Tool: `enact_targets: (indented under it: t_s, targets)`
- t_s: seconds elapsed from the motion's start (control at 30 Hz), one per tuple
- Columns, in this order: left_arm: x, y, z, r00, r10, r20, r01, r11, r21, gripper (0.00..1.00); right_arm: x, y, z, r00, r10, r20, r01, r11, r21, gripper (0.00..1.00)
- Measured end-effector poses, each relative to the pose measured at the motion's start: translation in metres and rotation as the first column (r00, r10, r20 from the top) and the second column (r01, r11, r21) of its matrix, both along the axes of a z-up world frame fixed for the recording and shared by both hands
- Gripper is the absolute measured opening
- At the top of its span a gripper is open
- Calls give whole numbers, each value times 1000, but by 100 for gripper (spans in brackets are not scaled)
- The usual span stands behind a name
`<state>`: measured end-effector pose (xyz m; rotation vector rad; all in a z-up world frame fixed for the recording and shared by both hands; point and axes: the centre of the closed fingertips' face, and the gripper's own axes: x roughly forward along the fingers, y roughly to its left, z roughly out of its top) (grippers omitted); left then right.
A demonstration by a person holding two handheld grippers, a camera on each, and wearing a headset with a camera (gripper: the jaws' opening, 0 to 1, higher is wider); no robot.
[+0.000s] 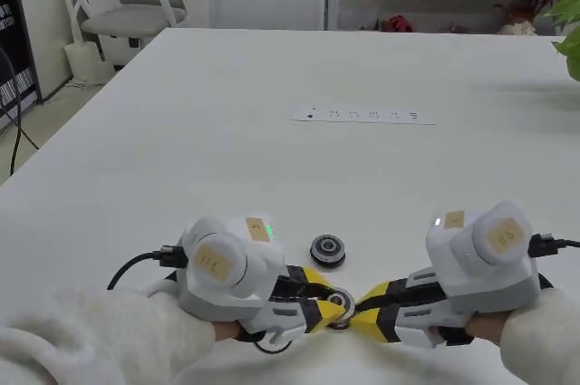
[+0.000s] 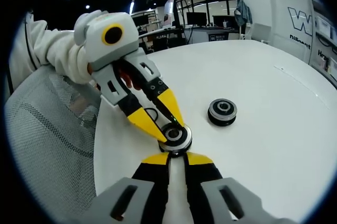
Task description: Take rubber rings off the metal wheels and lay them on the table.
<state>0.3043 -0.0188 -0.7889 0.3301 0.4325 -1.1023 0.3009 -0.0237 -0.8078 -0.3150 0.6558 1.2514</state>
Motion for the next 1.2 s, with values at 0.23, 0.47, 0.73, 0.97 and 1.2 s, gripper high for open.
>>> enact_targets:
  t_s: [0.23,0.47,0.73,0.97,1.2]
  targets:
    - [0,0,-1,1000,8,-4,-8,1000,-4,14,3,-2,0,998,-48,-41,49,999,18,0]
    - [0,0,0,1000,5,-2,-5,1000,-6,14,6,-4,-2,979,-136,-154,142,990,25,0]
    - [1,1,-1,1000,4,4,-4,1000,-8,14,9,-7,1,955,-191,-228,209,976,58,0]
    - [1,1,-1,1000,3,8,-3,1000,-7,13,7,-7,5,940,-211,-269,239,968,75,0]
    - [1,1,-1,1000,3,11,-3,1000,-17,14,9,-8,6,909,-235,-344,285,953,104,0]
